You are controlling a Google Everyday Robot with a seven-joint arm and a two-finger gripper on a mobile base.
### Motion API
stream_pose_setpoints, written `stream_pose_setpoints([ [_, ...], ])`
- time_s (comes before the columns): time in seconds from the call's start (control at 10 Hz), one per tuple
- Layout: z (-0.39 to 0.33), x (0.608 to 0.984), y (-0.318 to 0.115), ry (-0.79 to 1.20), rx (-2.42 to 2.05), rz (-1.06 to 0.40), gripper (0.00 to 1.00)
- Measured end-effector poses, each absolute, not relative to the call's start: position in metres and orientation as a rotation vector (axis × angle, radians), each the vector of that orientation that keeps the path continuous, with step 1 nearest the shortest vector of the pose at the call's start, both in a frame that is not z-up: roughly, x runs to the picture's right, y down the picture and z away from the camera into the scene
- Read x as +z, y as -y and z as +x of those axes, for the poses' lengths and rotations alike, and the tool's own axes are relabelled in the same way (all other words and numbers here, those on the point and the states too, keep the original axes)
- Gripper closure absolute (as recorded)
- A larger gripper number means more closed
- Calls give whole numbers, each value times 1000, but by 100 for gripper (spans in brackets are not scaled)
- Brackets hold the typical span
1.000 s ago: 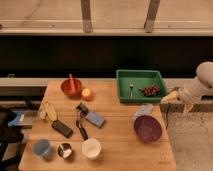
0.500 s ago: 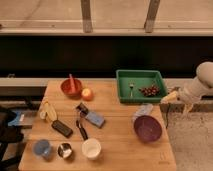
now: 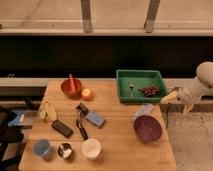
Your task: Place sponge in tray
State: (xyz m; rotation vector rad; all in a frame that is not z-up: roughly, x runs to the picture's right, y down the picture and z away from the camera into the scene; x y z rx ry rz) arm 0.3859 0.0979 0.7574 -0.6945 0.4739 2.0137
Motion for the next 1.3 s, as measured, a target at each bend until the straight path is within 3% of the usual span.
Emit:
stream_pose_setpoints([
  [0.4, 339, 763, -64, -453, 1886, -694, 22],
  [0.8, 237, 763, -44, -408, 1628, -718, 22],
  [1.3, 96, 724, -90, -331, 1199, -798, 22],
])
